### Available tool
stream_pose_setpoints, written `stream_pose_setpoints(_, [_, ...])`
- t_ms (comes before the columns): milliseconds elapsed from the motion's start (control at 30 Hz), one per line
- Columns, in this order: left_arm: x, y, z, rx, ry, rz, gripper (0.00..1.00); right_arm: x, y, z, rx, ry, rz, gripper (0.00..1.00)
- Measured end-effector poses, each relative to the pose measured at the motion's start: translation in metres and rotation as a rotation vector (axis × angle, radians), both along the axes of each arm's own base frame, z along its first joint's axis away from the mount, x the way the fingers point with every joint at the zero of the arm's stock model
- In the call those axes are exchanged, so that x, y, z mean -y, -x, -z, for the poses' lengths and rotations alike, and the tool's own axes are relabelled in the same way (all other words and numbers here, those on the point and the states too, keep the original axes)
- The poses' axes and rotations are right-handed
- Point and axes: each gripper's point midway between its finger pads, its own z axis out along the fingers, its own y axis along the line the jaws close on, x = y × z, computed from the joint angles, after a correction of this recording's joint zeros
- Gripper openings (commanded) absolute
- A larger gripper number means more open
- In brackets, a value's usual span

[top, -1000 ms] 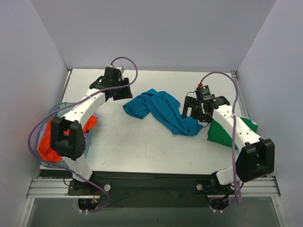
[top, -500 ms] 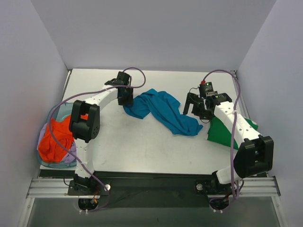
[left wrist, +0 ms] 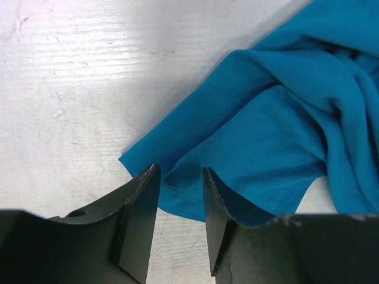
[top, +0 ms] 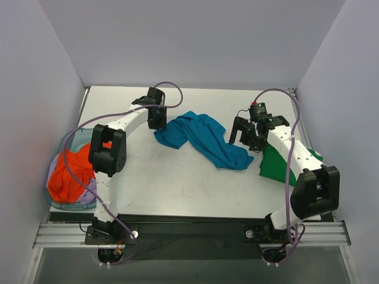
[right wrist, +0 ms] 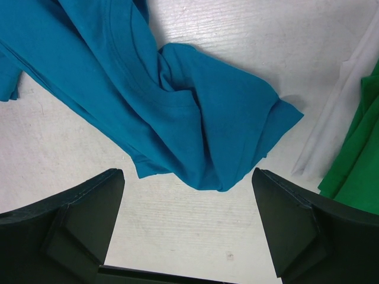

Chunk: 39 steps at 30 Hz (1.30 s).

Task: Fold and stack the t-shirts
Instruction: Flatten out the tshirt

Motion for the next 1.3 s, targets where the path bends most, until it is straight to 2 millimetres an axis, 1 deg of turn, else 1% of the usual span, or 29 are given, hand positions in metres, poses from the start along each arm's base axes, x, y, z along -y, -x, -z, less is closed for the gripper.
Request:
stream_pose_setpoints(67, [0.001,-0.001,0.003,-0.002,0.003,0.002,0.45,-0.001,0.0,0.002,-0.007,-0.001,-0.001,0.94])
stream_pose_setpoints(167, [0.004,0.0,0.005,-0.012,0.015,0.008,0.36,-0.001,0.0,0.004,-0.015,-0.003,-0.001,0.94])
stream_pose_setpoints(200, [0.005,0.0,0.005,-0.013,0.021,0.011,0.29,0.0,0.0,0.005,-0.016,-0.003,0.0,0.94])
stream_pose_setpoints(267, [0.008,0.001,0.005,-0.018,0.035,0.014,0.19,0.002,-0.001,0.005,-0.016,-0.003,0.005,0.94])
stream_pose_setpoints(300, [0.009,0.001,0.006,-0.022,0.039,0.018,0.02,0.002,-0.001,0.005,-0.016,-0.004,0.008,0.94])
stream_pose_setpoints(333, [0.01,0.002,0.007,-0.026,0.045,0.017,0.0,0.003,-0.001,0.005,-0.016,-0.003,0.01,0.94])
stream_pose_setpoints(467, [0.011,0.003,0.009,-0.036,0.055,0.021,0.0,0.008,-0.002,0.005,-0.017,-0.003,0.025,0.93])
stream_pose_setpoints(533, [0.008,0.006,0.005,-0.025,0.056,0.015,0.0,0.012,-0.003,0.005,-0.018,-0.004,0.04,0.91])
stream_pose_setpoints(567, [0.004,0.011,0.001,-0.022,0.052,0.009,0.0,0.015,-0.004,0.006,-0.018,-0.002,0.049,0.9])
stream_pose_setpoints(633, [-0.007,0.024,-0.015,0.0,0.047,-0.007,0.0,0.018,-0.004,0.007,-0.022,0.001,0.057,0.88])
stream_pose_setpoints(667, [-0.013,0.031,-0.028,0.018,0.047,-0.017,0.0,0.02,-0.004,0.009,-0.027,0.005,0.063,0.87])
stream_pose_setpoints(767, [-0.03,0.05,-0.081,0.128,0.074,-0.057,0.0,0.021,-0.004,0.021,-0.059,0.012,0.068,0.83])
stream_pose_setpoints(867, [-0.046,0.069,-0.135,0.259,0.126,-0.102,0.0,0.022,-0.001,0.041,-0.12,0.023,0.068,0.81])
stream_pose_setpoints(900, [-0.051,0.075,-0.147,0.293,0.141,-0.118,0.0,0.022,0.001,0.049,-0.144,0.028,0.068,0.8])
stream_pose_setpoints(933, [-0.057,0.082,-0.153,0.311,0.151,-0.134,0.0,0.022,0.003,0.057,-0.167,0.033,0.068,0.79])
stream_pose_setpoints(1000, [-0.065,0.094,-0.152,0.314,0.157,-0.159,0.0,0.023,0.006,0.07,-0.209,0.041,0.067,0.78])
stream_pose_setpoints(1100, [-0.072,0.107,-0.128,0.253,0.146,-0.189,0.0,0.023,0.008,0.084,-0.254,0.048,0.065,0.75])
stream_pose_setpoints(1167, [-0.075,0.114,-0.113,0.207,0.133,-0.199,0.0,0.023,0.009,0.092,-0.276,0.053,0.061,0.7])
stream_pose_setpoints(1200, [-0.076,0.116,-0.109,0.192,0.129,-0.204,0.0,0.022,0.01,0.096,-0.286,0.054,0.057,0.65])
stream_pose_setpoints(1233, [-0.077,0.117,-0.108,0.187,0.128,-0.208,0.0,0.021,0.011,0.101,-0.298,0.056,0.054,0.52])
stream_pose_setpoints(1267, [-0.079,0.116,-0.109,0.19,0.129,-0.212,0.0,0.021,0.011,0.105,-0.309,0.057,0.045,0.43])
stream_pose_setpoints(1300, [-0.081,0.116,-0.11,0.193,0.13,-0.218,0.0,0.02,0.01,0.109,-0.32,0.057,0.04,0.32])
